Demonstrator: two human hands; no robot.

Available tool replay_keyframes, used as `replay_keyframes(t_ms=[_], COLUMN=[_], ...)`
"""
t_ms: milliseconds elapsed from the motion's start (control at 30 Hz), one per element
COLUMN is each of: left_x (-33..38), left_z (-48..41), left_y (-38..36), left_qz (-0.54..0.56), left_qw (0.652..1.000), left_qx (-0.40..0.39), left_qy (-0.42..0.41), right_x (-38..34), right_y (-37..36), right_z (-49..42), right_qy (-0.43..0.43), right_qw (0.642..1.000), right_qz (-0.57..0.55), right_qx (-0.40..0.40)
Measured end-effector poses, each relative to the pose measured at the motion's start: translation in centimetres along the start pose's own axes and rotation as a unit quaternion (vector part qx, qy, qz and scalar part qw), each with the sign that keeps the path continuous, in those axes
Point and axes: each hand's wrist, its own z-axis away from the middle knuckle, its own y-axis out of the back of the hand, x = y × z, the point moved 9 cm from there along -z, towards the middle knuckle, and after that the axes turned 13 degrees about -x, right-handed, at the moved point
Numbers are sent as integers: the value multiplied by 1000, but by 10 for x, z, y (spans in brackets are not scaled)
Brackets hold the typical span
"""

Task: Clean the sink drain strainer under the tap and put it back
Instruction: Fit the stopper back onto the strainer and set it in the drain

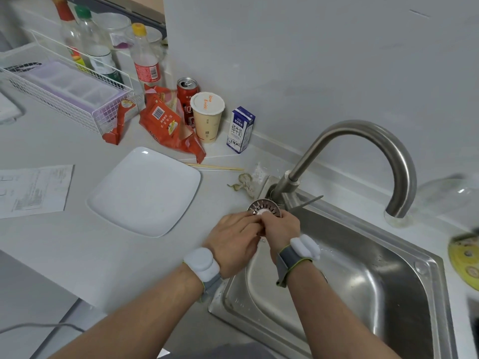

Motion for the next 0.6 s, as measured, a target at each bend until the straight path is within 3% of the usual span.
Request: replay_keyframes(t_ms=[67, 133, 200, 233, 300, 433, 600], left_x=[-22, -66, -103, -110, -102, -68, -67], left_z=[6, 16, 21, 22, 21, 18, 10], left_y=[9, 13, -3, -12, -25, -41, -62], left_qz=[43, 106, 118, 97, 42, -27, -89], left_qw=[996, 973, 953, 952, 967, 986, 974], left_qx=[65, 113, 36, -16, -83, -128, -192], left_qy=[47, 172, 278, 289, 237, 107, 84], right_x=[5, 9, 11, 11, 11, 12, 11], right_y=[5, 9, 12, 12, 12, 12, 11], right_z=[-1, -3, -4, -4, -4, -4, -4], right_qy=[-9, -23, -30, -29, -27, -30, -21], right_qw=[1000, 1000, 1000, 1000, 1000, 999, 999], right_qz=[2, 6, 1, -2, -6, -12, -31], right_qx=[2, -3, -7, -8, -4, -3, -16])
